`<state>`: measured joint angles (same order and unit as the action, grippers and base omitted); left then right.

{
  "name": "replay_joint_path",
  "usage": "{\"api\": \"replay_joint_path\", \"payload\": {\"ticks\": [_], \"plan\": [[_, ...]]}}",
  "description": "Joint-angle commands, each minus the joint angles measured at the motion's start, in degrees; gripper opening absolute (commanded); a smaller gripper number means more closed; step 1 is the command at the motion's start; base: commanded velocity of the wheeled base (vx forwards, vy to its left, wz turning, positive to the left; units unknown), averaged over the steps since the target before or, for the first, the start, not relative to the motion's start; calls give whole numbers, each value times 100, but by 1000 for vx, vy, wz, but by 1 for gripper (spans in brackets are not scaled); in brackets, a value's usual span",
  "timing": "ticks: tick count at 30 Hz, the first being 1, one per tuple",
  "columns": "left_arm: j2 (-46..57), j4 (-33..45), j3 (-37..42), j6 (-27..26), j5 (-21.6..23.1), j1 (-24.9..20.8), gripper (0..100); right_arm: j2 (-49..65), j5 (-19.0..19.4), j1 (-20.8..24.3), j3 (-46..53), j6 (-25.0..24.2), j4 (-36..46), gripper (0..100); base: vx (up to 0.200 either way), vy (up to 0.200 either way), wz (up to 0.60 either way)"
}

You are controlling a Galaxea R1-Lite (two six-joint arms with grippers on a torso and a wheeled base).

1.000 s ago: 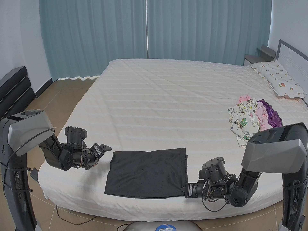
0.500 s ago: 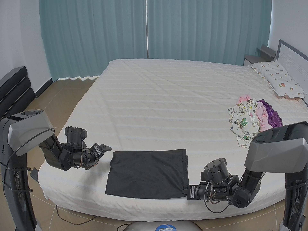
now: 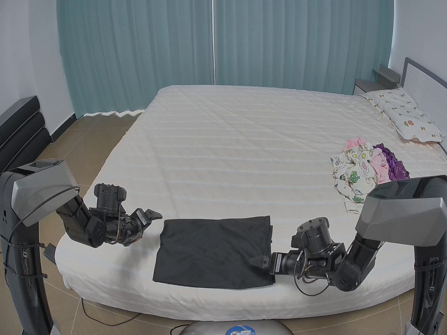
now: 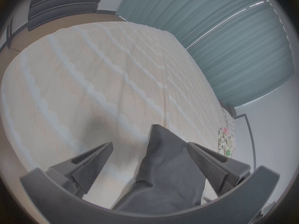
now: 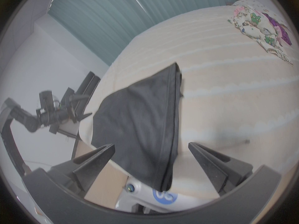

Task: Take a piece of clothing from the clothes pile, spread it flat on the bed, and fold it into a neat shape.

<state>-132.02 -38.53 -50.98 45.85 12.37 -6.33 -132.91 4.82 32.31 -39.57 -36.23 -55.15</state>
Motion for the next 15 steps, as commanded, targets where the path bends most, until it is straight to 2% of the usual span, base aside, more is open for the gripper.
{"api": "replay_joint_path", "payload": {"ticks": [1, 6, 15], "plan": [[-8, -5, 0, 3, 2, 0, 100, -692, -288, -304, -1211, -227, 277, 100, 0, 0, 0], [-8, -5, 0, 3, 2, 0, 100, -1114, -420, -400, -2204, -358, 839, 100, 0, 0, 0], [-8, -5, -8, 3, -16, 0, 100, -1509, -596, -497, -3127, -446, 1226, 100, 0, 0, 0]]}}
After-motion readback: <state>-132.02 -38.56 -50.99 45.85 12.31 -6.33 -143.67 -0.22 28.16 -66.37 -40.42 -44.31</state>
